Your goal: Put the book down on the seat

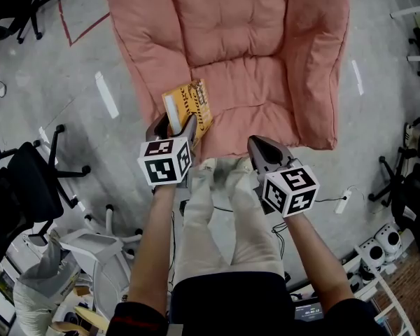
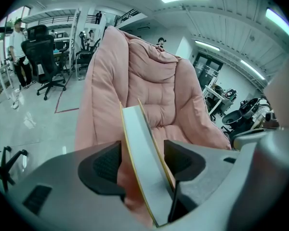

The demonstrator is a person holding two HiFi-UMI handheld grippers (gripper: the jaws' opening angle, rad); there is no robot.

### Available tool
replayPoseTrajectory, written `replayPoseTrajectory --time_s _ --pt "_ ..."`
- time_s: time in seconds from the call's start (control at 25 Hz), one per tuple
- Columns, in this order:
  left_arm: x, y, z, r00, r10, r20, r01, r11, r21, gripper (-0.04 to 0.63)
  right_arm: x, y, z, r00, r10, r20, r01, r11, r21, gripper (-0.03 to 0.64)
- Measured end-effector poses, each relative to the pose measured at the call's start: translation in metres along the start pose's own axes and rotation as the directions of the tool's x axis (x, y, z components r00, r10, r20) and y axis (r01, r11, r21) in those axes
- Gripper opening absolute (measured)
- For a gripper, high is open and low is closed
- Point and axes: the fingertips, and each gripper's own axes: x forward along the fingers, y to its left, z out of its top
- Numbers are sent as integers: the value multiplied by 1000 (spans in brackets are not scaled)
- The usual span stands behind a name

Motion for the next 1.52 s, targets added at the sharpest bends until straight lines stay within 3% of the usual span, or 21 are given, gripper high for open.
replayPoseTrajectory --time_s 1.24,1.52 --pt "-57 -2 32 996 5 88 0 999 -49 265 -22 30 32 999 9 37 -7 999 -41 20" --pt "-80 -12 54 990 6 139 -1 999 -40 171 -36 37 54 997 4 72 0 998 -60 20"
